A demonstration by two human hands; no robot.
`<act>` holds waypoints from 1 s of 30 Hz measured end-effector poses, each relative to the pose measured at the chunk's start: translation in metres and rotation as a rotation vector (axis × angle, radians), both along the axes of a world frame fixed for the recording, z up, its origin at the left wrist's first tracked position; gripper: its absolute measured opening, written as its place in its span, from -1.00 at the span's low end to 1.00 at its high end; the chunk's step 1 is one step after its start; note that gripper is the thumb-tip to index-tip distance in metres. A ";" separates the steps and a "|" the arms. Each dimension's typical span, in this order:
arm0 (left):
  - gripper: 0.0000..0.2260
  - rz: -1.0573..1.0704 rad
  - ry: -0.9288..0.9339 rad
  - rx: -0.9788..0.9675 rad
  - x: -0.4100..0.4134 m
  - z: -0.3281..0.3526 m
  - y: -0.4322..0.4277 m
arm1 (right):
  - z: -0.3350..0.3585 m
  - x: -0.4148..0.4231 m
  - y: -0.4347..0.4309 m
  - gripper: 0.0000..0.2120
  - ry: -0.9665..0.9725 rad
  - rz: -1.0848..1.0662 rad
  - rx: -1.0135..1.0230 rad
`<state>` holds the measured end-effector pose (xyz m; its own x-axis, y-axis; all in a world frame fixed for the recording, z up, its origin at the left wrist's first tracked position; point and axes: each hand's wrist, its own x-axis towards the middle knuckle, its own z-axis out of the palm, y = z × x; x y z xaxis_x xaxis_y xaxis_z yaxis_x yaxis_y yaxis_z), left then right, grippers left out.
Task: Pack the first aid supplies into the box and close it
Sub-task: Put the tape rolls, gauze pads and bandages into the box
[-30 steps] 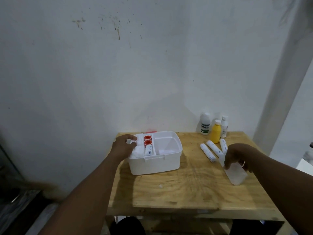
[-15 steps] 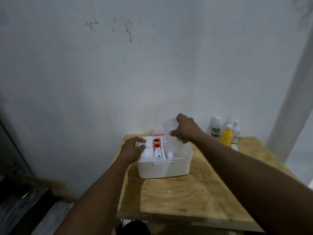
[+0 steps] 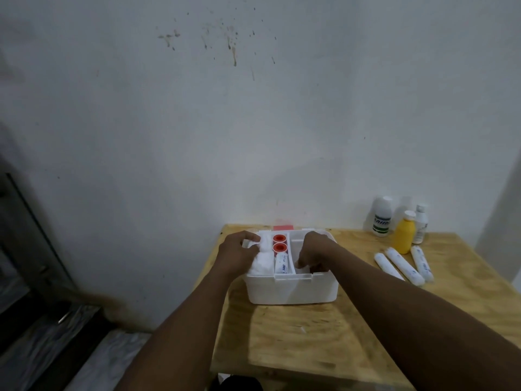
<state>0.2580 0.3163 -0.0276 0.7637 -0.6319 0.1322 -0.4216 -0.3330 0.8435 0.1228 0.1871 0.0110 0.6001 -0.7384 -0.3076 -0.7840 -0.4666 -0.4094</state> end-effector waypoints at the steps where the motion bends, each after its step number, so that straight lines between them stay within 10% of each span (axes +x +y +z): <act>1: -0.87 0.002 0.006 -0.002 0.000 0.000 0.000 | -0.003 0.001 -0.001 -0.57 0.013 0.007 0.005; 30: -0.84 0.006 -0.015 0.010 -0.002 0.001 0.001 | -0.006 0.009 0.001 -0.80 -0.044 0.046 0.358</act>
